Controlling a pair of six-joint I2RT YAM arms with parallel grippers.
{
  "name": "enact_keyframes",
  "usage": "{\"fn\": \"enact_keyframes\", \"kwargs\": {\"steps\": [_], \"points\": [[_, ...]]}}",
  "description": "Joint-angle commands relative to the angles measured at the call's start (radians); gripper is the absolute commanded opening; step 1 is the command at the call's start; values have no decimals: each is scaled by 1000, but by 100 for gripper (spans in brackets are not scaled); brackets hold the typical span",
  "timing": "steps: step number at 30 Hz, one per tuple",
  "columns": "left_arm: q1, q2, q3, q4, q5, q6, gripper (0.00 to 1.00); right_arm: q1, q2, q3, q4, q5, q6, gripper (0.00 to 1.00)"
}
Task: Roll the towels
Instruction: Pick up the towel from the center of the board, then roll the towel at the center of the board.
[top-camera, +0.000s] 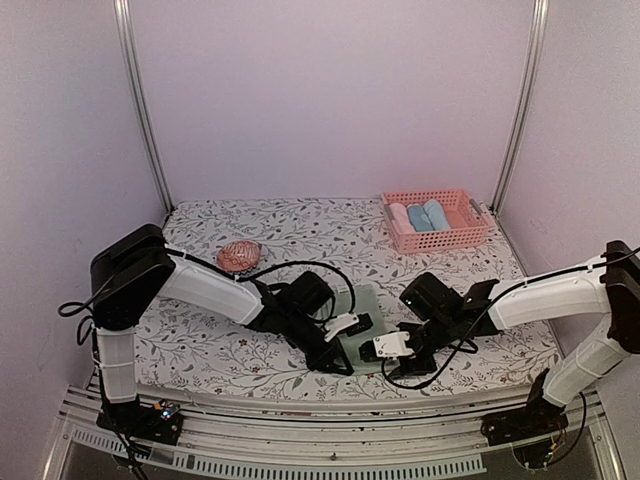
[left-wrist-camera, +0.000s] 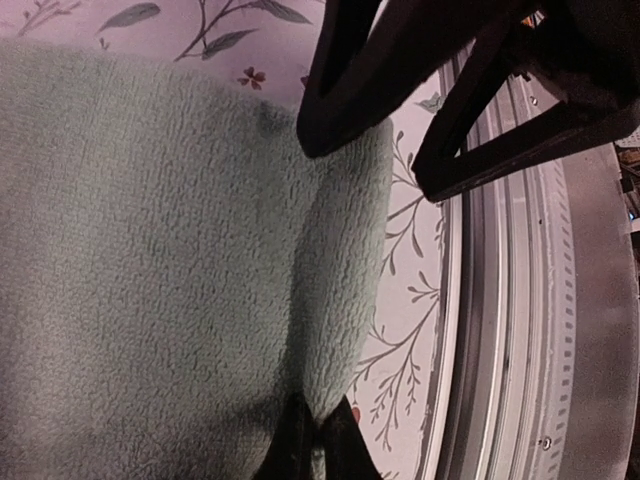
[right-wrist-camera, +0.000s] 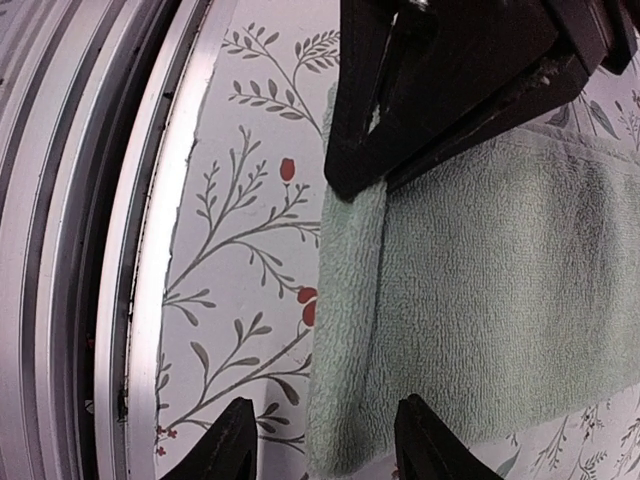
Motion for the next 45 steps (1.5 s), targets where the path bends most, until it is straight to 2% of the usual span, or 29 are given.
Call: {"fn": "enact_keyframes", "kwargs": {"steps": [1,9,15,18,23,26,36,45], "points": [[16,24,-18,-8,27,-13,0,28,49,49,37,16,31,47],[20,16,-34,19,20,-17,0,28,99,69,29,9,61,31],[28,-14,-78,76,22,-27,1,29,129,91,-12,-23,71,10],[29,-40,-132,141,3,-33,11,20,133,108,-44,-70,80,6],[25,-176,-275,320,-25,-32,29,-29,175,157,-112,-185,98,4],[18,-197,-317,372,-65,-28,35,-67,219,195,-158,-253,104,4],[-33,-199,-350,445,-167,-29,40,-161,375,300,-303,-436,111,4],[-81,-275,-364,421,-367,-3,41,-219,497,379,-415,-541,96,4]]}}
